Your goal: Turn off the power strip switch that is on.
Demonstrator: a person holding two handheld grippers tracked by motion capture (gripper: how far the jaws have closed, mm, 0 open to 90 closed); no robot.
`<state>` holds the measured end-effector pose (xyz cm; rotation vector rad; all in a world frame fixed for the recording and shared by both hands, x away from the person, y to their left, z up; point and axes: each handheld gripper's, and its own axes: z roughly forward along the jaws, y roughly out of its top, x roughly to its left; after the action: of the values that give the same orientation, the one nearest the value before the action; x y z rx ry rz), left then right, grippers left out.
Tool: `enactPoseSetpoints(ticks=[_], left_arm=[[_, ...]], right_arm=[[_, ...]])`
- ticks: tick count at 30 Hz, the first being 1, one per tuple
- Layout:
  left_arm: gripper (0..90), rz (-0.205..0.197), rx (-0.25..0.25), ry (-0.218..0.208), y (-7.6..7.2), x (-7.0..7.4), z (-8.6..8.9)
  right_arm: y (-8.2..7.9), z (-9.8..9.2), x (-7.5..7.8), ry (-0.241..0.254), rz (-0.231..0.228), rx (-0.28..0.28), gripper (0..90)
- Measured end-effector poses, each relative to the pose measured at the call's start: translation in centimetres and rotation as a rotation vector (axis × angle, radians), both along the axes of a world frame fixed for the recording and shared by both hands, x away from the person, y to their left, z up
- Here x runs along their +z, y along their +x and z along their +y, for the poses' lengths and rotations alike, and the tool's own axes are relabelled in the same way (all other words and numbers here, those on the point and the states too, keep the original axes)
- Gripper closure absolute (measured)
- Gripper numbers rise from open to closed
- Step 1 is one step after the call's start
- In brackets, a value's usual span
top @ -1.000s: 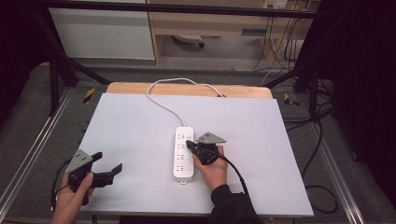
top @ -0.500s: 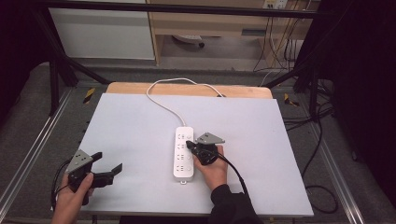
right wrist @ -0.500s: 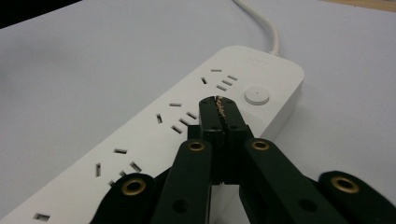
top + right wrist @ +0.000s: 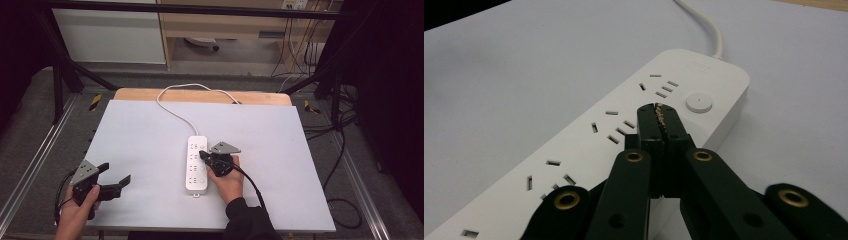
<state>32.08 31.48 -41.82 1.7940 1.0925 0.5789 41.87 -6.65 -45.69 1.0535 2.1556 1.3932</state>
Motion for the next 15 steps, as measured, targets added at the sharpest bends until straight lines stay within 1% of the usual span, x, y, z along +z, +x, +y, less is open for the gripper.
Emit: enactPoseSetpoints(ticks=[4, 7, 10, 11, 13, 15], left_arm=[[6.8, -0.002, 0.001, -0.003, -0.03, 0.00, -0.06], [6.8, -0.001, 0.000, -0.002, 0.01, -0.02, -0.07], [6.8, -0.001, 0.000, -0.003, 0.02, -0.01, -0.02], [6.8, -0.002, 0.001, -0.004, 0.03, -0.01, 0.00], [6.8, -0.002, 0.001, -0.004, 0.04, -0.01, 0.01], [6.8, -0.003, 0.001, -0.007, 0.03, 0.00, -0.01]], right_arm=[[0.02, 0.00, 0.05, 0.002, 0.005, 0.000, 90.0], [0.12, -0.10, 0.06, 0.019, 0.023, -0.002, 90.0], [0.19, -0.09, 0.19, 0.021, 0.022, 0.001, 90.0], [0.20, -0.12, 0.33, 0.034, 0.031, 0.003, 90.0], [0.30, -0.01, 0.57, 0.015, 0.034, 0.007, 90.0], [0.36, 0.04, 0.87, -0.011, 0.035, -0.004, 90.0]])
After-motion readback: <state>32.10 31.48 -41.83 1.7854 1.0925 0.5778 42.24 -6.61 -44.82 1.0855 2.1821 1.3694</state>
